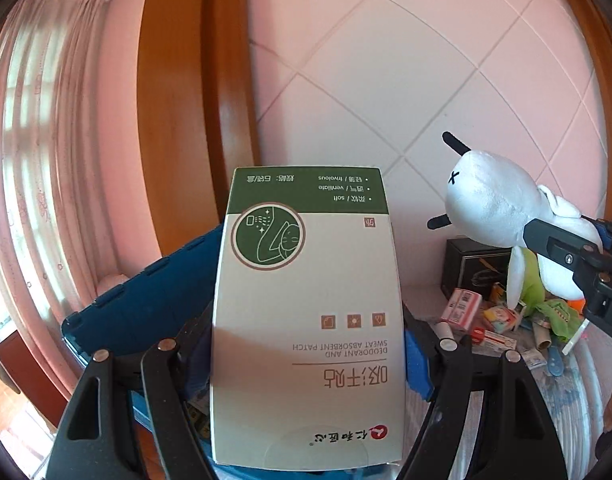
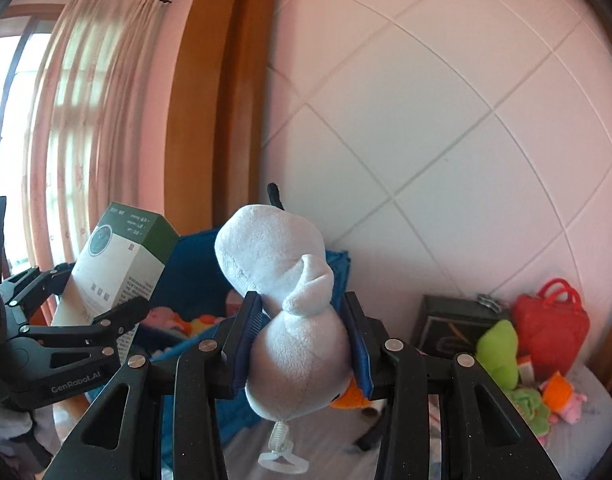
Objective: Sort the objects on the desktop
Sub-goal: 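Carry the patch box and white plush into the blue crate and release both, then move both grippers back over the table pile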
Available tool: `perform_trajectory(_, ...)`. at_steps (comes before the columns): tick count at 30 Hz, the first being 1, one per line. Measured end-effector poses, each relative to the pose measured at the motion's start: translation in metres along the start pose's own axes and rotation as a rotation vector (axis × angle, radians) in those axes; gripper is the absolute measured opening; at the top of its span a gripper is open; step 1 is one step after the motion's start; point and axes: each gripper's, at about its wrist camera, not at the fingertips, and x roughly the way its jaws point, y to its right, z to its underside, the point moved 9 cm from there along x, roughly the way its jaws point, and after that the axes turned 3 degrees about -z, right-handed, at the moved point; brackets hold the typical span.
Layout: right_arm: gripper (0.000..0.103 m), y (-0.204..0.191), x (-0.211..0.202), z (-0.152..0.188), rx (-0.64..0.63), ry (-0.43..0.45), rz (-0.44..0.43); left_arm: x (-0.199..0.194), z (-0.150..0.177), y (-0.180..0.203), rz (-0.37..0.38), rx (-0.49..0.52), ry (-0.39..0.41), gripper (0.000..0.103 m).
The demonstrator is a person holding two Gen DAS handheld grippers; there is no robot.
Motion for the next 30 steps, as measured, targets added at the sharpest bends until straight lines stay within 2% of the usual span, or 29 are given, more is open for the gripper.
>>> perform_trajectory(5, 0.040, -0.066, 0.048, -0.018, -0.027, -0.023, -0.034, 0.029, 0.007, -0.051, -0.015, -0.010, -0.029, 0.076)
perform_trajectory(10, 0.040, -0.108, 0.094, -0.024, -0.050, -0.081, -0.037, 0.066, 0.017, -0.088, -0.023, -0.024, -0.094, 0.076)
perform_trajectory(16, 0.040, -0.131, 0.128, -0.019, -0.094, -0.162, -0.006, 0.094, 0.022, -0.111, 0.000, -0.042, -0.151, 0.076)
perform_trajectory(20, 0.041, -0.134, 0.139, -0.013, -0.113, -0.189, 0.017, 0.100, 0.021, -0.118, 0.003, -0.046, -0.150, 0.078)
perform_trajectory(21, 0.047, -0.133, 0.142, -0.013, -0.112, -0.192, 0.030, 0.101, 0.021, -0.120, 0.003, -0.047, -0.149, 0.080)
perform_trajectory(22, 0.060, -0.133, 0.144, -0.012, -0.113, -0.192, 0.045, 0.099, 0.020, -0.121, 0.001, -0.046, -0.146, 0.080)
perform_trajectory(23, 0.069, -0.133, 0.145, -0.012, -0.112, -0.192, 0.051, 0.099, 0.019, -0.122, 0.000, -0.046, -0.144, 0.080)
perform_trajectory(24, 0.085, -0.133, 0.145, -0.012, -0.111, -0.189, 0.050, 0.098, 0.019, -0.123, 0.000, -0.049, -0.143, 0.080)
perform_trajectory(25, 0.094, -0.133, 0.144, -0.012, -0.111, -0.186, 0.051, 0.097, 0.020, -0.124, 0.001, -0.054, -0.143, 0.080)
perform_trajectory(28, 0.103, -0.133, 0.138, -0.012, -0.118, -0.171, 0.067, 0.093, 0.022, -0.124, 0.005, -0.073, -0.145, 0.080)
perform_trajectory(30, 0.103, -0.132, 0.133, -0.013, -0.120, -0.166, 0.074, 0.090, 0.023, -0.125, 0.007, -0.082, -0.141, 0.080)
